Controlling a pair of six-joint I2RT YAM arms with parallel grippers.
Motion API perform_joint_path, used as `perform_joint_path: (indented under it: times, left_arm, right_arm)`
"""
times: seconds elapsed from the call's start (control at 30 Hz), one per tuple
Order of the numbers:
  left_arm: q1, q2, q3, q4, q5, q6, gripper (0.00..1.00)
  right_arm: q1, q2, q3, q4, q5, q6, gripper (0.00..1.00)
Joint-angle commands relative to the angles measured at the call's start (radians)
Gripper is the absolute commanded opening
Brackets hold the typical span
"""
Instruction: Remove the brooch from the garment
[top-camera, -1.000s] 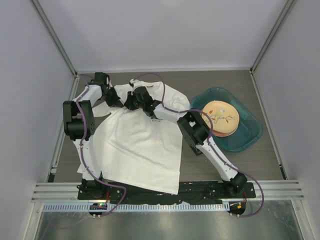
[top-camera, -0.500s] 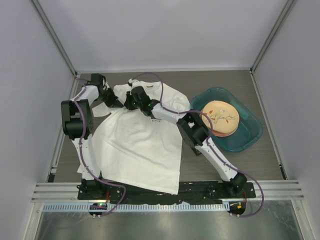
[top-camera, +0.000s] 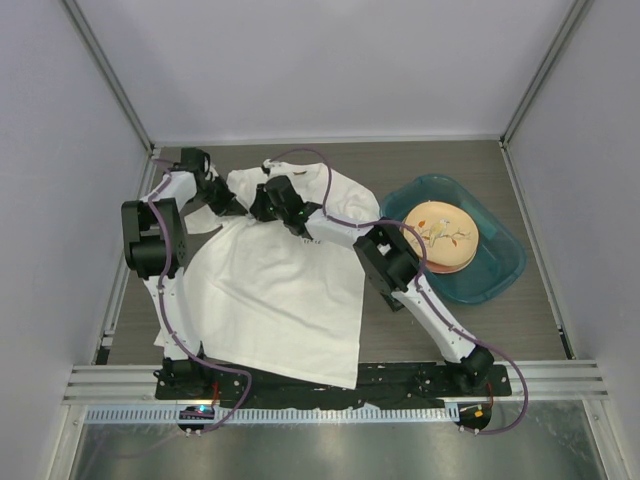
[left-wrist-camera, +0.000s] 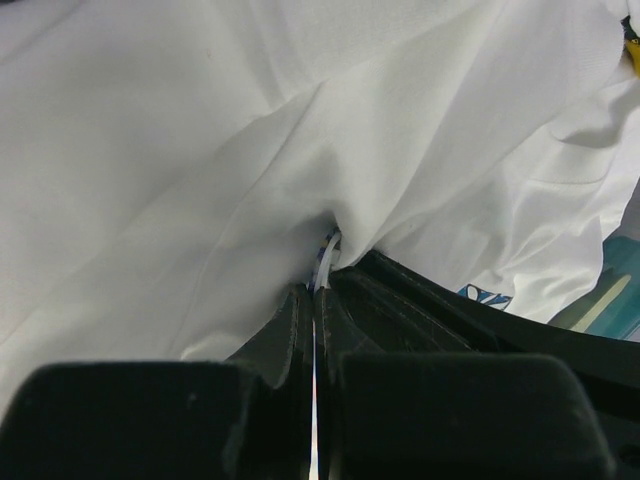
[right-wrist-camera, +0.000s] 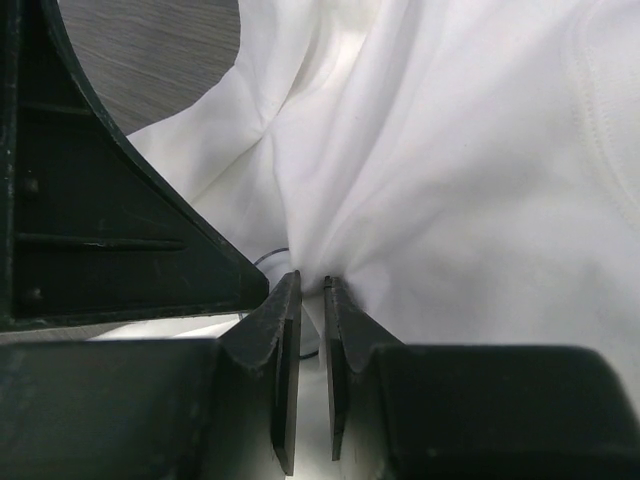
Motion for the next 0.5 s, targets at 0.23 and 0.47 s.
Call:
perform_joint_path:
  times: [0.23,0.47]
  left_arm:
    - [0.009,-0.007,0.038,0.004,0.009,0.024,0.00]
    - [-0.004,-0.024,0.039,-0.023,-0.068,0.029,0.00]
  right_arm:
    - [-0.021,0.018,-0.017,-0.157,-0.106,0.015,0.25]
    - [-0.089,-0.098,-0.183,0.146,-0.289,0.086,0.54]
